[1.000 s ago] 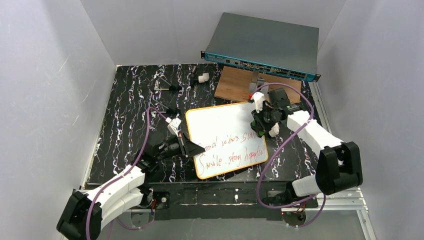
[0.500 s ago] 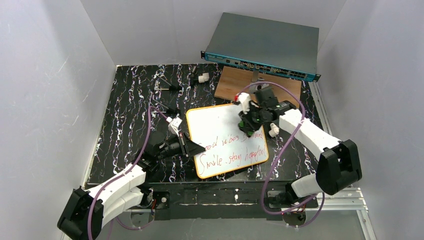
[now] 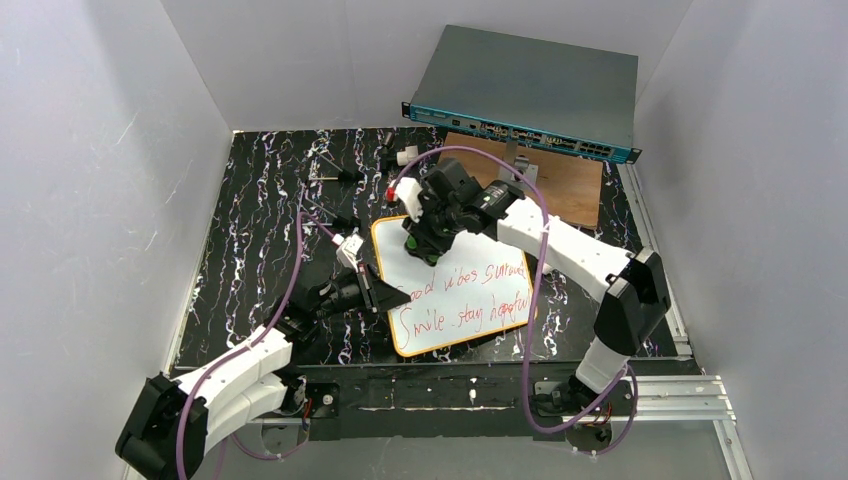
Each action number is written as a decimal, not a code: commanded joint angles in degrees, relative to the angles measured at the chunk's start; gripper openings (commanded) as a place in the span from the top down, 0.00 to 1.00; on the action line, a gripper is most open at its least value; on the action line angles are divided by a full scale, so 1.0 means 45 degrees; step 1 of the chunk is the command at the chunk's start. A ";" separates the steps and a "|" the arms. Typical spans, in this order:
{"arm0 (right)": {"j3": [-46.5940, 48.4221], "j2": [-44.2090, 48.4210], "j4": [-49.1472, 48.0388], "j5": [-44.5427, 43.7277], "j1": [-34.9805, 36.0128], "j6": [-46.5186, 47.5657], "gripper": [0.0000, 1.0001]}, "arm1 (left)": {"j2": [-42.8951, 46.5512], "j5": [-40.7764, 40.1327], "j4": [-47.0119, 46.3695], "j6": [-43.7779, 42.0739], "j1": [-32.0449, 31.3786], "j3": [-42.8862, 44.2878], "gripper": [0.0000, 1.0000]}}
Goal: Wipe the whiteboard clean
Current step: Erase the whiteboard at the center of the board.
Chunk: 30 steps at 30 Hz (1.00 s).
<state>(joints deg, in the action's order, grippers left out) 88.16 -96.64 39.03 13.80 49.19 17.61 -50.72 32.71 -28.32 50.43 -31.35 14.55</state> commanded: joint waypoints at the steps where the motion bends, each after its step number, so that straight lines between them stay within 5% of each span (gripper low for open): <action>1: -0.0973 0.0212 -0.0896 -0.2439 -0.1867 -0.0687 0.99 | 0.0816 0.0959 -0.1159 -0.1531 -0.0181 0.0603 1.00; 7: -0.3743 0.1508 -0.2126 -0.2796 -0.4716 -0.0732 0.99 | 0.0603 0.1033 -0.1600 -0.1529 -0.0181 0.0468 1.00; 14: -0.5010 0.2003 -0.2578 -0.2142 -0.5657 -0.0730 0.99 | 0.0461 0.1191 -0.1483 -0.1656 -0.0183 0.0627 1.00; 30: 0.0192 0.0107 -0.0211 0.1479 -0.0301 -0.1089 0.99 | 0.0358 0.1063 -0.2150 -0.1179 -0.0181 0.0324 1.00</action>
<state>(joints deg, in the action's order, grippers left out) 85.54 -93.36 35.51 15.99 45.23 14.68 -50.39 33.67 -29.80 49.28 -31.38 14.55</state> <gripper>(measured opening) 0.274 0.054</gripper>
